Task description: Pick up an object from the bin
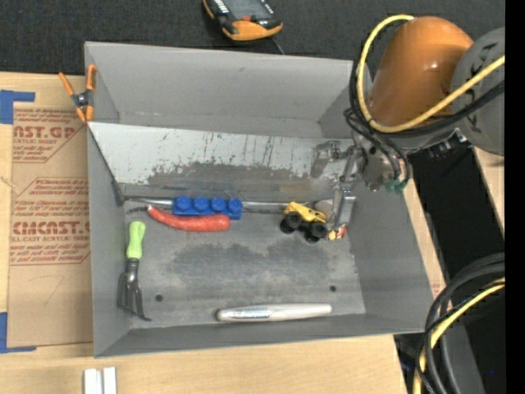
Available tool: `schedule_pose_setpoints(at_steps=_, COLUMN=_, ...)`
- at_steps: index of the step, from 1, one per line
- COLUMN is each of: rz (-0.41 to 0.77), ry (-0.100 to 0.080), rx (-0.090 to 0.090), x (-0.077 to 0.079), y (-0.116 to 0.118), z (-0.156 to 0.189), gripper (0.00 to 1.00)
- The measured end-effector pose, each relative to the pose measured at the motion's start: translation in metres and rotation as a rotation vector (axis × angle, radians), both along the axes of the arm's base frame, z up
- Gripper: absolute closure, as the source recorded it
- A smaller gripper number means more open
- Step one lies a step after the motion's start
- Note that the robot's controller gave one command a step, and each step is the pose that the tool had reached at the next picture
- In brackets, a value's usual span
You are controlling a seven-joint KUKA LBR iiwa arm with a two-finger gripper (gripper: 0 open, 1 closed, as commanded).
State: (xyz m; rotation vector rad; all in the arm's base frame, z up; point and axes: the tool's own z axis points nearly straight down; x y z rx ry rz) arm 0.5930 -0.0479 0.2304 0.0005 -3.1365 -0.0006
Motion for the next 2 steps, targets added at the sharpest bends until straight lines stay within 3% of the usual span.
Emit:
schedule_pose_setpoints(at_steps=1, rz=0.001, ry=-0.008, rx=-0.001, x=0.002, y=0.0, z=0.005, gripper=0.0)
schedule_pose_setpoints(at_steps=2, rz=-0.098, ry=-0.018, rx=0.001, x=0.002, y=-0.016, z=-0.15, gripper=0.0)
